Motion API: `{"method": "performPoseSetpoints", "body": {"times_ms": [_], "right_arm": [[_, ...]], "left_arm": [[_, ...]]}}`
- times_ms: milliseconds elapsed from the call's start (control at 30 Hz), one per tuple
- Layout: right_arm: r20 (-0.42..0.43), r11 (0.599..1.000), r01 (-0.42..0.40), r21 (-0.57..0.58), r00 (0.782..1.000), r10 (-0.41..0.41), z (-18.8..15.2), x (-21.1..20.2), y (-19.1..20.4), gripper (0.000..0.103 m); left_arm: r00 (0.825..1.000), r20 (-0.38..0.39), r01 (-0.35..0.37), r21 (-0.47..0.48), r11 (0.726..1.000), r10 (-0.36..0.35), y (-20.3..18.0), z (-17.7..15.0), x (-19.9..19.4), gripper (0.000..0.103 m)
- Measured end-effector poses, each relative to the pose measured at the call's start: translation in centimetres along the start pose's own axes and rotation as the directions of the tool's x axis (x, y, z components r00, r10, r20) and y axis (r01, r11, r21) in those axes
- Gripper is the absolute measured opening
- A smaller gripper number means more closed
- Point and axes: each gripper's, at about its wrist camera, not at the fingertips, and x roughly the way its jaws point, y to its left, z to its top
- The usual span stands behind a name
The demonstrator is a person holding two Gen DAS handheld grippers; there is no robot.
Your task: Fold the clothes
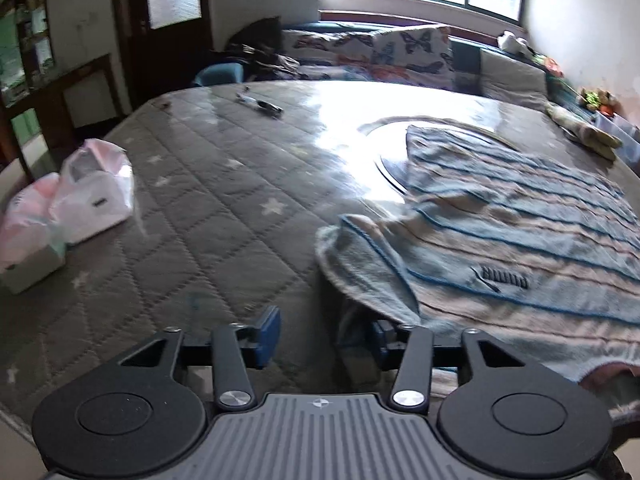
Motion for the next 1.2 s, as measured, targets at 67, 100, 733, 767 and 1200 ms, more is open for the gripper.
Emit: {"method": "performPoseSetpoints", "body": {"times_ms": [67,100,733,767,1200], "right_arm": [[-0.018,0.998,-0.044,-0.041,0.999,0.043,0.5,1.6,1.4,0.027],[-0.027,0.996,-0.067,-0.063,0.998,0.065,0.8,2.6,2.2,0.029],[-0.118,0.967,-0.202,-0.153,0.976,0.185,3.5,11.8,6.1,0.033],[-0.118,0.967,-0.204,-0.155,0.975,0.187,3.5,11.8,6.3,0.033],[-0.11,0.969,-0.194,-0.155,0.978,0.178,3.6,12.1,6.2,0.039]], "left_arm": [[1.0,0.012,-0.024,-0.011,1.0,0.025,0.3,0.4,-0.2,0.054],[0.999,0.018,-0.037,-0.017,0.999,0.037,0.5,0.7,-0.3,0.057],[0.988,0.003,-0.148,-0.195,0.97,0.151,3.3,2.9,-1.2,0.085],[0.988,-0.004,-0.154,-0.21,0.966,0.157,3.7,2.8,-1.1,0.086],[0.959,0.008,-0.269,-0.278,0.922,0.282,6.5,2.6,-2.3,0.091]]}}
